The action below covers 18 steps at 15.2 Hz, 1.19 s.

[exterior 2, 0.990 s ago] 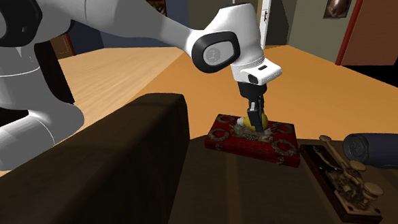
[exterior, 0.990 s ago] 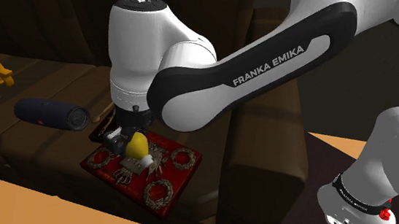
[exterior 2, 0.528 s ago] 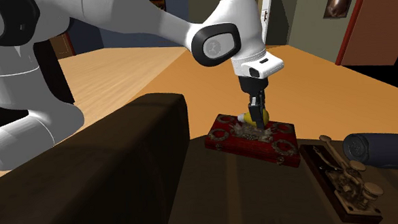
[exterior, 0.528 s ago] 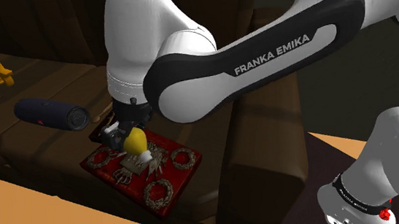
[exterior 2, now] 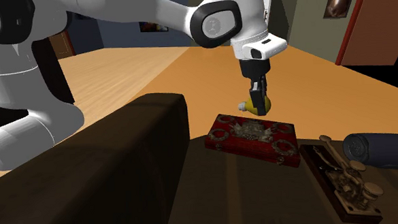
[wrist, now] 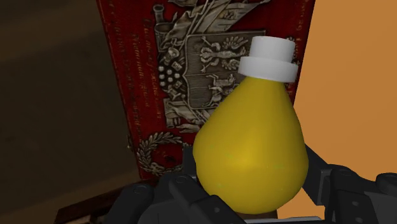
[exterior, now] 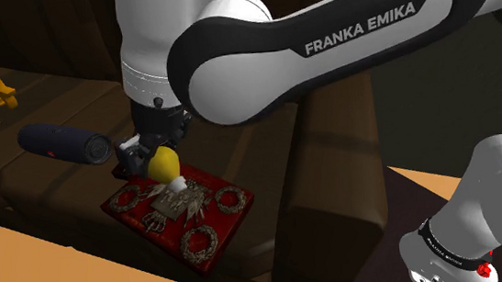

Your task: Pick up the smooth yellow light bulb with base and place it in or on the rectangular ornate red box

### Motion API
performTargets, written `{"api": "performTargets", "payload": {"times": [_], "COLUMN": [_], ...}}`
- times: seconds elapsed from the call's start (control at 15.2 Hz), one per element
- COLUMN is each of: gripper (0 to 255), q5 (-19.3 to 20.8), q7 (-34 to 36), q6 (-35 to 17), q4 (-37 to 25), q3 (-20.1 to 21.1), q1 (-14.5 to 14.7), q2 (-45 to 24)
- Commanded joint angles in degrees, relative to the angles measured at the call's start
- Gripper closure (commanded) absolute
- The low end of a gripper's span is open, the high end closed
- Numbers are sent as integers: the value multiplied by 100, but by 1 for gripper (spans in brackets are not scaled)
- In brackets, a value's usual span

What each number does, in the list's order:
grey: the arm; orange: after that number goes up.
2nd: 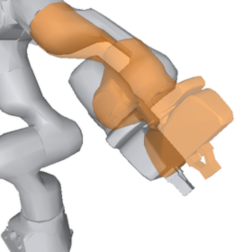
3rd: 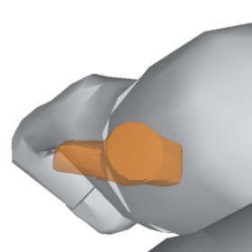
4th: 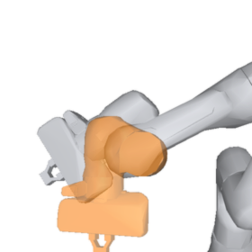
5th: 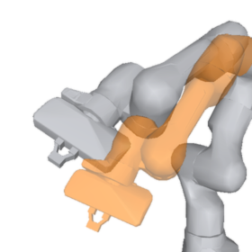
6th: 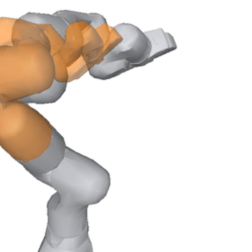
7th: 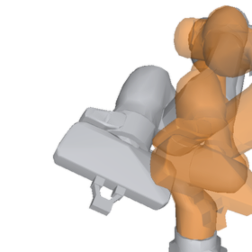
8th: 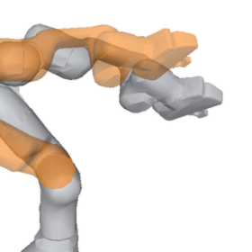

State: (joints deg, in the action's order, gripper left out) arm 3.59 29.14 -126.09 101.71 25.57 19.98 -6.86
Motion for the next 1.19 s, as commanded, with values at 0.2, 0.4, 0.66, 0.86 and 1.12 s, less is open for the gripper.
{"api": "performTargets", "payload": {"times": [0.2,0.4,0.66,0.86,1.12], "gripper": [255,255,255,255,255], "q5": [-127,-108,-71,-33,36], "q7": [-87,-75,-50,-25,20], "q6": [210,-15,-311,-530,-838], "q4": [-21,180,428,599,821], "q3": [-2,-5,-9,-13,-23], "q1": [-42,-41,-37,-32,-21], "q2": [210,184,130,76,-20]}}
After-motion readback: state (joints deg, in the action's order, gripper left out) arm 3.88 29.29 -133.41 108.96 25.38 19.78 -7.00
